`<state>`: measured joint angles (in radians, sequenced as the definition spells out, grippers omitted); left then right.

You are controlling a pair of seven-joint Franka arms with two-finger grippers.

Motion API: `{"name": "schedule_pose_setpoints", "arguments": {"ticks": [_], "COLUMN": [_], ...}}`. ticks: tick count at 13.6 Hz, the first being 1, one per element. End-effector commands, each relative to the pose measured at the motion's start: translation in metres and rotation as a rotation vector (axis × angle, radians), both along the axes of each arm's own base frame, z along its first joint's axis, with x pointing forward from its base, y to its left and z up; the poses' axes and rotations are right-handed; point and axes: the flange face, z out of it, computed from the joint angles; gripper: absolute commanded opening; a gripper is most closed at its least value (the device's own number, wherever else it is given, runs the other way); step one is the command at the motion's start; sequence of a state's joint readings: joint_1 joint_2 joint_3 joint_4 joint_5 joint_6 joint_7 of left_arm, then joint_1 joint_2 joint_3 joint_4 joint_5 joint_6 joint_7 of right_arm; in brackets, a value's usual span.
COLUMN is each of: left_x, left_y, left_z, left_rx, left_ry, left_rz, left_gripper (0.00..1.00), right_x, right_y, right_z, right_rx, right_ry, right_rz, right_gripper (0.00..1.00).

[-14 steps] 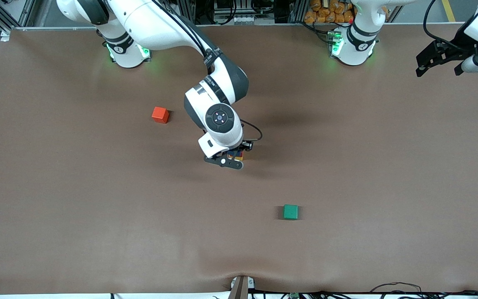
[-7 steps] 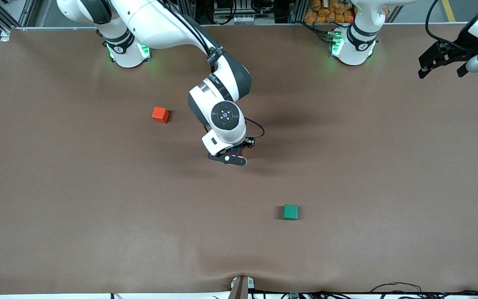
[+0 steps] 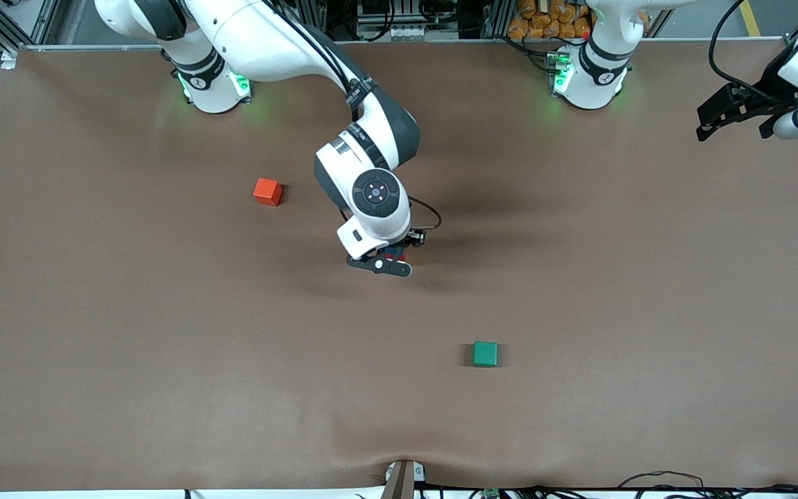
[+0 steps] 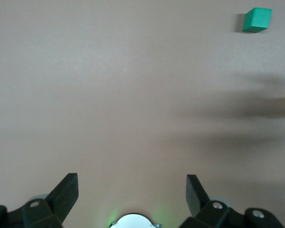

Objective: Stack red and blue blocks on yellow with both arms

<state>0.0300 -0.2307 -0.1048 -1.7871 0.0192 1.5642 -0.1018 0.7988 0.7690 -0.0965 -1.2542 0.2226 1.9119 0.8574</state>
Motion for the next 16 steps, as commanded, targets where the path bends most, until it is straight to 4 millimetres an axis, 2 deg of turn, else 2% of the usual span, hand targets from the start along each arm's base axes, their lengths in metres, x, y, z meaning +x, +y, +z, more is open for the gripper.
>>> {"name": "schedule_pose_setpoints", "arguments": {"ticks": [1,4,7,10,13,16], "left_x": [0.001,0.000,0.001,0.000,-0.001,-0.002], "left_y": [0.002,-0.001,-0.002,-0.004,-0.005,-0.004], "left_z": [0.005,0.005,0.003,0.003,0.004,0.006], "left_rx": [0.003,0.004,0.002,0.003,0.004,0.003], "left_ry": [-0.002,-0.003,-0.001,0.002,-0.001,-0.004], "left_rz": [0.004,-0.002,-0.004,-0.004,0.007,0.010], "left_gripper": [1.00,1.00,1.00,1.00,1.00,1.00], "right_x": [0.003,0.005,0.024,0.051,0.091,0.101], "right_y": [-0.004,-0.005,-0.028,-0.070,-0.158,-0.210], "right_z": [0.007,0.022,0.051,0.107,0.167,0.189], "right_rx": [-0.002,0.011,0.001,-0.006,0.048,0.022], "right_ry": [-0.005,-0.010,0.023,0.035,0.003,0.017], "right_rz": [0.002,-0.006,-0.034,-0.074,-0.158,-0.134], "right_gripper": [1.00,1.00,1.00,1.00,1.00,1.00]}}
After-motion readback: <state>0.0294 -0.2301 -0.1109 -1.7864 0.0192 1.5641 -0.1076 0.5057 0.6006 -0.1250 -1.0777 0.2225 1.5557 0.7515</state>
